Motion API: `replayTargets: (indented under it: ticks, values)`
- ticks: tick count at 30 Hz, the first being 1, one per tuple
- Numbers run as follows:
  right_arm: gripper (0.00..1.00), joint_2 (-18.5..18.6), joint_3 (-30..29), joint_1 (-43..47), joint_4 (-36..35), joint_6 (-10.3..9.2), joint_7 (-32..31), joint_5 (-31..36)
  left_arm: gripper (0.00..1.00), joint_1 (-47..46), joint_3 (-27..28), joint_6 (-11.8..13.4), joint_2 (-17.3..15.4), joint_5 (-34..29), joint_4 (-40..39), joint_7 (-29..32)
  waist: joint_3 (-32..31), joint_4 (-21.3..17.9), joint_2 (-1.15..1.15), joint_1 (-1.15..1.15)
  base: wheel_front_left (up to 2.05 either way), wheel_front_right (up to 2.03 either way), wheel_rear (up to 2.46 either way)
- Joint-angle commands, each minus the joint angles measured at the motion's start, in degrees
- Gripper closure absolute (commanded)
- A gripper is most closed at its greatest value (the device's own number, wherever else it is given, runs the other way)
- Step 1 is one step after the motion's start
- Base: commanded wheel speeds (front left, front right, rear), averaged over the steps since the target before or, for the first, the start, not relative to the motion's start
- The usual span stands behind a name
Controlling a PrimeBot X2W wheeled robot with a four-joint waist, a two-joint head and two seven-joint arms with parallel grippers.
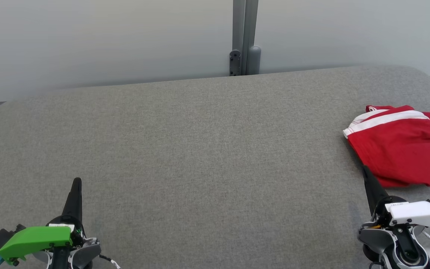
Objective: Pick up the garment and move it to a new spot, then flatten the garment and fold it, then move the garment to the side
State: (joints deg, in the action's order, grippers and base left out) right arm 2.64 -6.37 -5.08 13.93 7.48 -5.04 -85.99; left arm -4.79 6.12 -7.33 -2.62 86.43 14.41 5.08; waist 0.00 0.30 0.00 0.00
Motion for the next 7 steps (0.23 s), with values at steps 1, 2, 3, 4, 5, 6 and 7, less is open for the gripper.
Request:
replayTargets:
  ticks: [1,2,3,4,5,6,7]
  values:
    - [1.0,0.36,-0.13,-1.0,0.02,0.03,-0.45,-1.35,1.0,-1.27,0.28,-0.25,-0.41,1.59,-0.35,0.37,0.02,-0.03,0.0,0.0,0.0,0.0,0.0]
    - [1.0,0.36,-0.14,-1.04,0.03,0.03,-0.53,-1.78,1.0,-1.36,0.31,-0.25,-0.42,1.93,-0.35,0.49,0.03,-0.05,0.0,0.0,0.0,0.0,0.0]
    - [1.0,0.36,-0.16,-1.05,0.04,0.02,-0.59,-2.19,1.0,-1.44,0.33,-0.26,-0.41,2.19,-0.36,0.55,0.04,-0.07,0.0,0.0,0.0,0.0,0.0]
    - [1.0,0.37,-0.16,-1.09,0.06,0.02,-0.75,-2.64,1.0,-1.47,0.36,-0.26,-0.42,2.57,-0.37,0.72,0.05,-0.09,0.0,0.0,0.0,0.0,0.0]
    - [1.0,0.37,-0.18,-1.15,0.07,0.02,-0.89,-3.06,1.0,-1.48,0.37,-0.26,-0.42,2.9,-0.37,0.83,0.07,-0.11,0.0,0.0,0.0,0.0,0.0]
    - [1.0,0.37,-0.19,-1.22,0.08,0.02,-0.99,-3.51,1.0,-1.49,0.38,-0.26,-0.43,3.26,-0.37,0.84,0.08,-0.13,0.0,0.0,0.0,0.0,0.0]
    - [1.0,0.37,-0.19,-1.25,0.09,0.02,-1.02,-3.92,1.0,-1.52,0.4,-0.26,-0.42,3.65,-0.38,0.98,0.09,-0.15,0.0,0.0,0.0,0.0,0.0]
